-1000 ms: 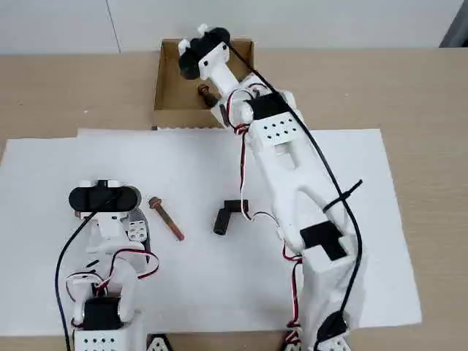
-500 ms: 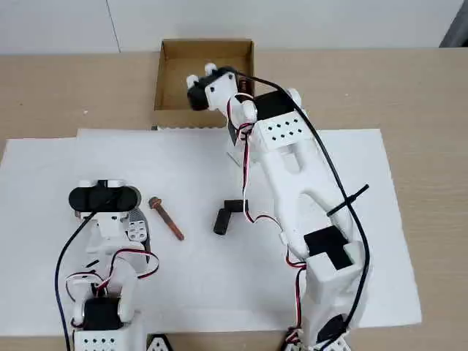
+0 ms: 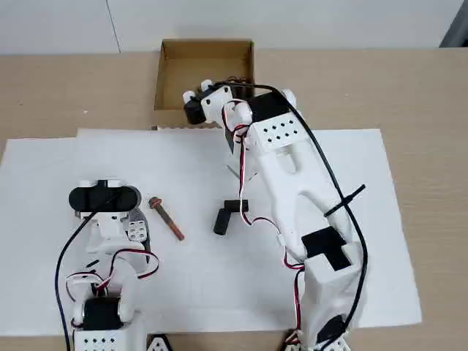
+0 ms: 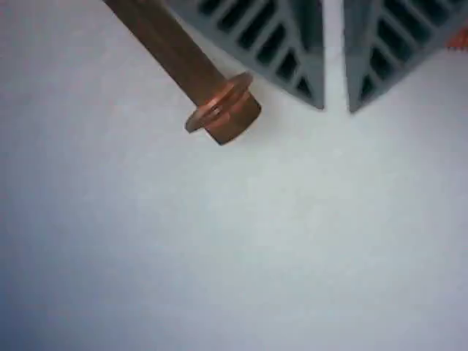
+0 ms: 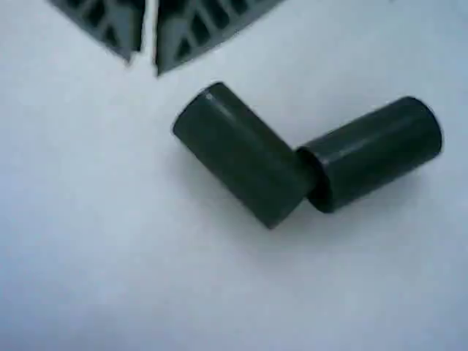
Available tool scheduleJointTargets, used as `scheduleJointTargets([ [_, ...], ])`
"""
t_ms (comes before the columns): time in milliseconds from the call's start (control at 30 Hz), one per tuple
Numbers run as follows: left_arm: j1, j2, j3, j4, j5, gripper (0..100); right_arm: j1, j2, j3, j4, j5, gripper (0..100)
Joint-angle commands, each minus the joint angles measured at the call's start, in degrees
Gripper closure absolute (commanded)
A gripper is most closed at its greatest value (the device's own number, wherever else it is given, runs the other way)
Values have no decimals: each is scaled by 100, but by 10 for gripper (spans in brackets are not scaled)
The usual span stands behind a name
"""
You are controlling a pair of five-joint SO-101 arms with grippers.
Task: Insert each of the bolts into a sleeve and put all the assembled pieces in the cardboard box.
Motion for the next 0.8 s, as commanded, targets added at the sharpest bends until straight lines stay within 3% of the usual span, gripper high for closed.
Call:
scheduleJointTargets([
  [0,-35,-44,-31,9,-9,995,-119,-743,229,110,598,995],
  [333,-35,-44,-31,9,-9,995,-514,-2141,1960,22,1662,991],
  [600,-35,-44,-31,9,-9,995,-514,-2132,2532,-171,2426,842],
  [767,-35,-44,-22,9,-9,995,-523,-2132,2989,-787,2936,828],
])
